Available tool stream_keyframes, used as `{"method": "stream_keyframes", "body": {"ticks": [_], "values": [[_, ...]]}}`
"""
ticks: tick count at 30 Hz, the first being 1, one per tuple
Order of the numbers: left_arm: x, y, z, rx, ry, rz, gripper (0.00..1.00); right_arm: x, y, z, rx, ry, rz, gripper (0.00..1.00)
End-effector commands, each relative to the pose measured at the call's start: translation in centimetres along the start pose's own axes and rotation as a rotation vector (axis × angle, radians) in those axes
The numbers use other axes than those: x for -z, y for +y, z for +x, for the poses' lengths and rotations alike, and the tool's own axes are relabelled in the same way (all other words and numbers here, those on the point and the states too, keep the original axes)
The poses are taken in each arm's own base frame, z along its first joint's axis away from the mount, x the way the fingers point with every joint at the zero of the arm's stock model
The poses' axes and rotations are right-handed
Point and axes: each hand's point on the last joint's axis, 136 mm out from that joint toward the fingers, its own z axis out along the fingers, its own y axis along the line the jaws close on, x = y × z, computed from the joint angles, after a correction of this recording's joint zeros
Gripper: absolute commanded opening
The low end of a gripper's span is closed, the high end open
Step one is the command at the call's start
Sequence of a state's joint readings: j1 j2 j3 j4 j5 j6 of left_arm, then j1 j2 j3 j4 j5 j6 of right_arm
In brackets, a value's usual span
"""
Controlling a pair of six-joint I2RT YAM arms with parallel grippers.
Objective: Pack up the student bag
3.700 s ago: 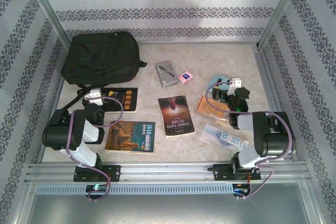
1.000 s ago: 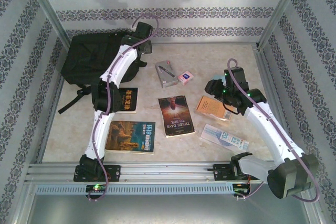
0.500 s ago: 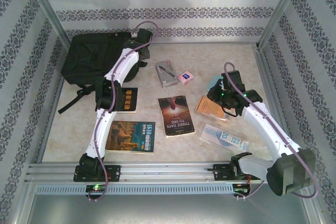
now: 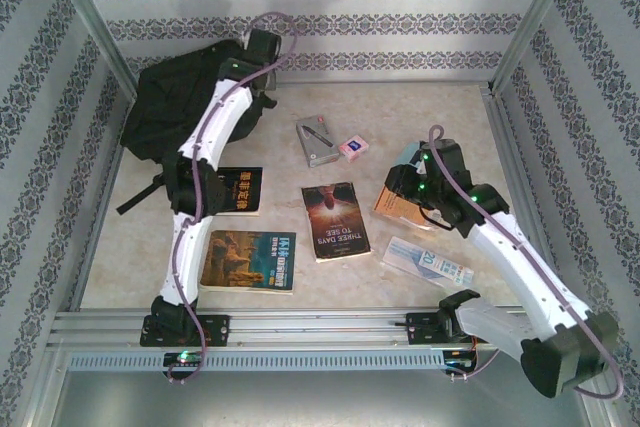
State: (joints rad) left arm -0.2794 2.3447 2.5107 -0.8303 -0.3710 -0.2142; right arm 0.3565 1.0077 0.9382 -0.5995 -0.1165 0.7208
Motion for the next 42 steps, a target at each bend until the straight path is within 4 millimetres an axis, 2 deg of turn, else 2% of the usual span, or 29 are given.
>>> {"method": "stream_keyframes", "body": {"ticks": [1, 3, 6, 9, 12, 17, 20, 24, 26, 29, 34, 38, 39, 41, 42], "values": [[6.3, 1.6, -4.5, -0.029, -0.121, 0.042, 0.00, 1.3, 1.3, 0.0, 0.050, -0.020, -0.058, 0.43], [8.3, 0.8, -4.5, -0.069, -0.120, 0.112, 0.00, 2.0, 1.6, -0.1, 0.058, -0.028, -0.068, 0.46], [11.8, -0.8, -4.1, -0.154, -0.123, 0.215, 0.00, 3.0, 2.3, -0.2, 0.072, -0.034, -0.102, 0.47], [15.2, -2.9, -2.7, -0.268, -0.128, 0.267, 0.00, 3.6, 2.8, 0.0, 0.075, -0.036, -0.132, 0.46], [18.5, -5.8, 0.1, -0.390, -0.102, 0.383, 0.00, 4.2, 2.6, 0.1, 0.079, -0.047, -0.133, 0.45], [21.8, -7.2, 5.7, -0.507, -0.041, 0.500, 0.00, 4.5, 0.9, -0.1, 0.059, -0.070, -0.056, 0.43], [23.5, -7.2, 10.1, -0.567, -0.048, 0.554, 0.00, 4.5, 0.0, -0.3, 0.025, -0.080, -0.026, 0.43], [27.2, -6.5, 13.7, -0.609, -0.185, 0.679, 0.00, 3.9, -0.6, -0.4, -0.007, -0.071, -0.020, 0.44], [28.7, -5.8, 16.2, -0.623, -0.224, 0.748, 0.00, 3.3, -0.3, -0.3, -0.011, -0.044, -0.032, 0.46], [29.9, -5.3, 20.1, -0.625, -0.192, 0.832, 0.00, 2.1, 0.3, -0.1, -0.003, -0.001, -0.050, 0.47], [29.7, -4.7, 27.4, -0.732, -0.011, 0.878, 0.00, -0.6, 2.4, 0.5, 0.035, 0.096, -0.076, 0.53], [29.8, -4.4, 30.9, -0.791, 0.107, 0.916, 0.02, -2.9, 4.2, 0.7, 0.086, 0.186, -0.071, 0.55], [29.5, -4.2, 31.3, -0.797, 0.126, 0.900, 0.08, -3.3, 4.6, 0.7, 0.097, 0.195, -0.068, 0.55], [28.7, -3.5, 31.7, -0.800, 0.160, 0.845, 0.30, -4.6, 5.0, 0.5, 0.095, 0.228, -0.053, 0.55], [28.5, -3.4, 31.7, -0.794, 0.170, 0.830, 0.38, -5.2, 5.3, 0.4, 0.094, 0.244, -0.051, 0.56]]}}
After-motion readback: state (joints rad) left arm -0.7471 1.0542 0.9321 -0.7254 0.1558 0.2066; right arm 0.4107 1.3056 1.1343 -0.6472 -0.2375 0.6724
